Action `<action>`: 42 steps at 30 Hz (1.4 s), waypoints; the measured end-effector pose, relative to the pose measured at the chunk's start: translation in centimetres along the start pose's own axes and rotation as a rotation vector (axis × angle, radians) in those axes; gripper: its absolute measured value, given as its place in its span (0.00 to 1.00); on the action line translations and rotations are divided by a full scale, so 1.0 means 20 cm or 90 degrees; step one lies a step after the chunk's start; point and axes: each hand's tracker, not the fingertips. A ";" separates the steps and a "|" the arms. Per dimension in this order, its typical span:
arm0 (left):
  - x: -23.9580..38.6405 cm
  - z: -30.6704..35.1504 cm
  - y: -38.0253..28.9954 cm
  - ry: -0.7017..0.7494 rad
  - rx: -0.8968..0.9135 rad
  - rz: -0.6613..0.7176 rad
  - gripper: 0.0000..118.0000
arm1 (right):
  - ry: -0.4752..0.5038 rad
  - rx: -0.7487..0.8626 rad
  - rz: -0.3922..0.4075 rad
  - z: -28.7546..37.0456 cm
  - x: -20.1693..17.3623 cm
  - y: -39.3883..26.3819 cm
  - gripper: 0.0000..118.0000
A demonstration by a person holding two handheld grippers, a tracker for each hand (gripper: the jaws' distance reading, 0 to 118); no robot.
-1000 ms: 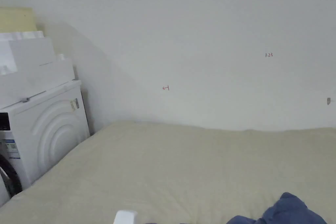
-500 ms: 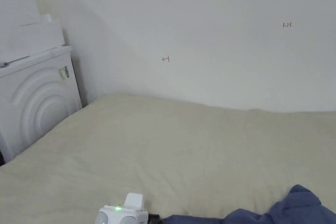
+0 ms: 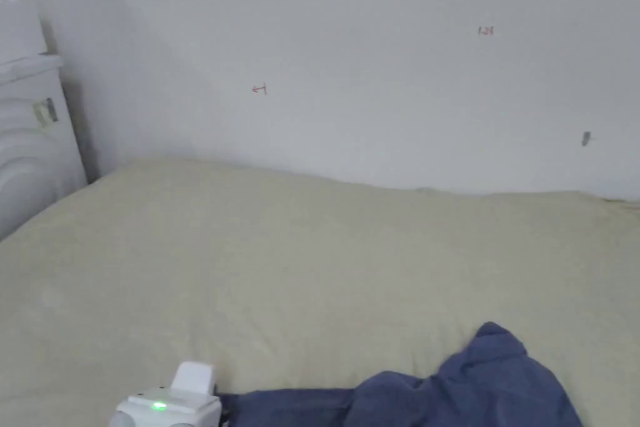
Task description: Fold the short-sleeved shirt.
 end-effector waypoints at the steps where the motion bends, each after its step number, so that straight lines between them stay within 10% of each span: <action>1: 0.00 -0.01 0.00 -0.001 -0.005 -0.013 0.08 | -0.005 0.000 0.005 -0.07 0.02 0.05 0.86; 17: 0.01 -0.06 0.13 -0.017 -0.113 -0.052 0.08 | -0.097 -0.199 0.009 -1.58 0.46 0.63 0.77; 22: -0.01 -0.06 0.14 -0.025 -0.113 -0.032 0.08 | -0.109 -0.167 0.145 -1.60 0.24 0.46 0.39; 25: -0.03 -0.06 0.14 -0.030 -0.113 -0.026 0.08 | -0.095 -0.159 0.140 -1.58 0.15 0.45 0.04; 29: -0.02 -0.04 0.12 -0.033 -0.108 -0.014 0.08 | -0.081 -0.174 0.154 -1.58 0.15 0.48 0.03; 35: -0.05 -0.03 0.09 -0.040 -0.069 0.004 0.08 | 0.034 -0.116 -0.023 -1.43 0.28 0.54 0.03; 42: -0.15 0.44 0.08 -0.080 0.103 0.087 0.06 | 0.064 -0.025 -0.020 -0.99 0.28 0.71 0.03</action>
